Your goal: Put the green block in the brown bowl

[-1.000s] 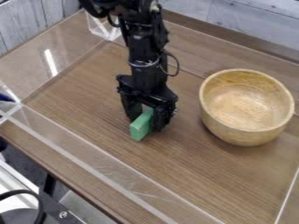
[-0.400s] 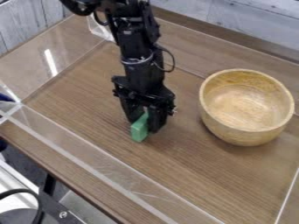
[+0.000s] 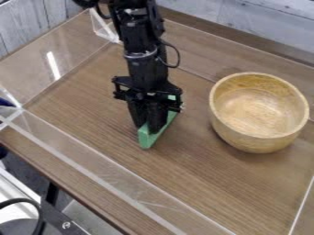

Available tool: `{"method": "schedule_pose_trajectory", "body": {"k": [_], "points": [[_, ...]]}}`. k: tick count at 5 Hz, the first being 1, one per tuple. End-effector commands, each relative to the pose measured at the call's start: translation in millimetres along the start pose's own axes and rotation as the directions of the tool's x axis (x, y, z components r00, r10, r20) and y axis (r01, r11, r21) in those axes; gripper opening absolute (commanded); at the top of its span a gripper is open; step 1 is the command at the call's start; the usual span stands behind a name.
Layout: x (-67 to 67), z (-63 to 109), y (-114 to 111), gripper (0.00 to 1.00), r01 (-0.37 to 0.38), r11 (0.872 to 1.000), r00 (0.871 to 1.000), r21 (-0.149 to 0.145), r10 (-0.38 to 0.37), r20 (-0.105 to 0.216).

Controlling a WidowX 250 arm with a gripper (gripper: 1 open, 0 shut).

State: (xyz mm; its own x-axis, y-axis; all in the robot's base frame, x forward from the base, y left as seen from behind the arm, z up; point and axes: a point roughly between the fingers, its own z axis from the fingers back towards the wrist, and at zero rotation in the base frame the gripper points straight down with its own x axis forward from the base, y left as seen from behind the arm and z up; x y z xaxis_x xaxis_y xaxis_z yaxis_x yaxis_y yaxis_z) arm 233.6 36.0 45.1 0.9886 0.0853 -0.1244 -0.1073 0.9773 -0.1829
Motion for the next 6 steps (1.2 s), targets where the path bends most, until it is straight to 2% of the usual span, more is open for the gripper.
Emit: {"method": "schedule_pose_trajectory", "body": {"k": [1, 3, 5, 6], "points": [[12.4, 15.9, 3, 0.00, 0.021, 1.000, 0.999, -0.009, -0.021, 0.026], [17.9, 25.9, -8, 0.00, -0.004, 0.999, 0.999, -0.054, 0.007, 0.040], [23.1, 50.5, -29, 0.00, 0.067, 0.997, 0.997, -0.029, -0.066, 0.048], [41.6, 73.0, -46, 0.00, 0.090, 0.994, 0.995, -0.067, -0.086, 0.058]]}}
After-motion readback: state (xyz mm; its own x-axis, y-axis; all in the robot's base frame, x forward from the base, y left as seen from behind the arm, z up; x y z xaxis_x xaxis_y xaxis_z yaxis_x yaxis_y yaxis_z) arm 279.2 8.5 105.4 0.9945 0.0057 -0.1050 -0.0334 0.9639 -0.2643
